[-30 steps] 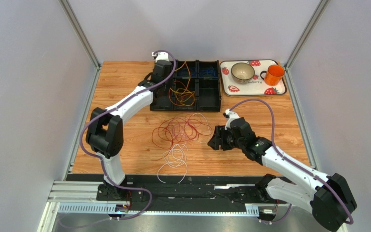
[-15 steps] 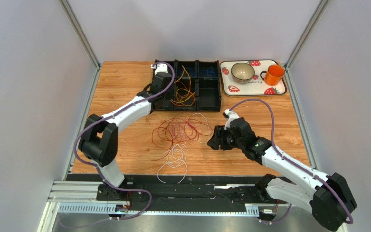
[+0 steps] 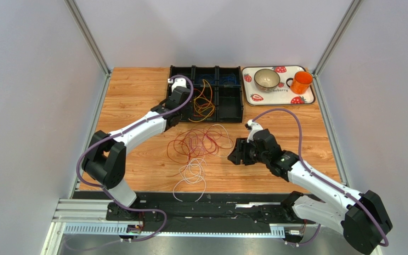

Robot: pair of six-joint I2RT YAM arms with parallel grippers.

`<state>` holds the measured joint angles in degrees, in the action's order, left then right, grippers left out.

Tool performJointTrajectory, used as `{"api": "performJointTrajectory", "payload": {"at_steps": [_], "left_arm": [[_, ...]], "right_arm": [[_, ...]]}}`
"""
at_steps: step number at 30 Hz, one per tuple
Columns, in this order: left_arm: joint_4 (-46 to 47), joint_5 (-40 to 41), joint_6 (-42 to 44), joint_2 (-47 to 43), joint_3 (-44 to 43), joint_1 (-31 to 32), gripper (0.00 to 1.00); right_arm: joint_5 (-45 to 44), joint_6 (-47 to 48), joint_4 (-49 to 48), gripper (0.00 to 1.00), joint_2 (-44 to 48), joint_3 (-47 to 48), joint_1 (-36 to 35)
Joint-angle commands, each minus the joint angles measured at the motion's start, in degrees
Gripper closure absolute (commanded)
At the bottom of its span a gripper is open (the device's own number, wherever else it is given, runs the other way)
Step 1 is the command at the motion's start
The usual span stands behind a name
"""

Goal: Untangle the cables
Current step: Place the cable in the bin.

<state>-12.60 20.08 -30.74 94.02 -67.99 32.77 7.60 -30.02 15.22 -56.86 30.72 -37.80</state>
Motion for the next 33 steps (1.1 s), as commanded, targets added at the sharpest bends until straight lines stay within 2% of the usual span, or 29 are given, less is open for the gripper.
{"api": "performJointTrajectory", "payload": {"at_steps": [1, 8, 13, 17, 23, 26, 33], "left_arm": [[-3.74, 0.4, -3.71, -0.42, 0.57, 0.62, 1.0], [-6.38, -1.35, -5.39, 0.37, 0.23, 1.15, 1.0], [-12.08, -0.56, -1.61, 8.53, -13.46, 1.06, 1.0], [-19.55, 1.62, 0.15, 17.58, -29.52, 0.8, 1.0], [-23.61, 0.94, 1.21, 28.14, -42.64, -1.31, 1.0], [-22.82, -0.65, 1.3, 32.01, -44.33, -2.36, 1.0], [-17.55, -1.53, 2.35, 34.65, -42.93, -2.54, 1.0]], "right_arm": [[-0.12, -0.65, -2.04, 0.43, 2.1, -1.18, -0.08], [0.23, -0.83, -2.39, 0.43, 2.19, -2.07, 0.01], [0.58, -1.0, -2.74, 0.43, 2.28, -1.98, 0.09], [0.14, -0.74, -1.43, 0.43, 3.77, -1.89, -0.08], [-0.48, -0.3, -0.11, 0.43, 5.97, -1.72, -0.08], [-0.21, 0.14, 0.16, 0.43, 5.97, -1.45, 0.01], [0.05, 1.19, -0.28, 0.43, 3.78, -0.57, 0.01]]}}
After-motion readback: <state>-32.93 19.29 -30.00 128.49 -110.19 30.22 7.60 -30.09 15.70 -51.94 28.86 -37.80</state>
